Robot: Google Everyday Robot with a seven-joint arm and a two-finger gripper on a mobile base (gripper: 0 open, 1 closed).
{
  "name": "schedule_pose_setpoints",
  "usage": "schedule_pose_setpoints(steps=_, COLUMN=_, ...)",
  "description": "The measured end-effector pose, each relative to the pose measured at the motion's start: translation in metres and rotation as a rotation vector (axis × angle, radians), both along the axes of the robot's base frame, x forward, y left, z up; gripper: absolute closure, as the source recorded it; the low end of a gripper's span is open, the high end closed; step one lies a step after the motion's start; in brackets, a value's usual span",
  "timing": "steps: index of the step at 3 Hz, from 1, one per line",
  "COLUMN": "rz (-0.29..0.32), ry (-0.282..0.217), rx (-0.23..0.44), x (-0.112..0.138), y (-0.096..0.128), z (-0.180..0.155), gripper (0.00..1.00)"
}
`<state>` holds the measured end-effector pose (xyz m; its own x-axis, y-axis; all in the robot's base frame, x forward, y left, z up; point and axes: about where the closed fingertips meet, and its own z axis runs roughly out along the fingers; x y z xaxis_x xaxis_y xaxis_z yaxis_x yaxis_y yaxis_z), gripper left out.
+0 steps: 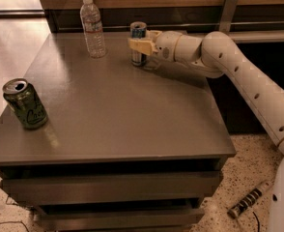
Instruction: Move redbull can near green can
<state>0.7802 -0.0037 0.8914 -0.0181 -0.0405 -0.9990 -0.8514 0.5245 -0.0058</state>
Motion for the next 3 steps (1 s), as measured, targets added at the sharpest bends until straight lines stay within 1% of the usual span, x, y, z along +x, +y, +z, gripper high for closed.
schedule_pose_setpoints(steps=1, rz=0.004, ry=0.0, rx=0.0, x=0.0, y=0.003, z=0.0, gripper=1.0)
schedule_pose_setpoints(steps=2, rz=0.004, ry=0.0, rx=0.0, x=0.0, y=0.003, z=0.0, gripper=1.0)
schedule_pose_setpoints(steps=3, rz=0.023, ry=-0.009, rx=-0.002, x=-0.012, y=0.002, z=0.017, gripper=1.0)
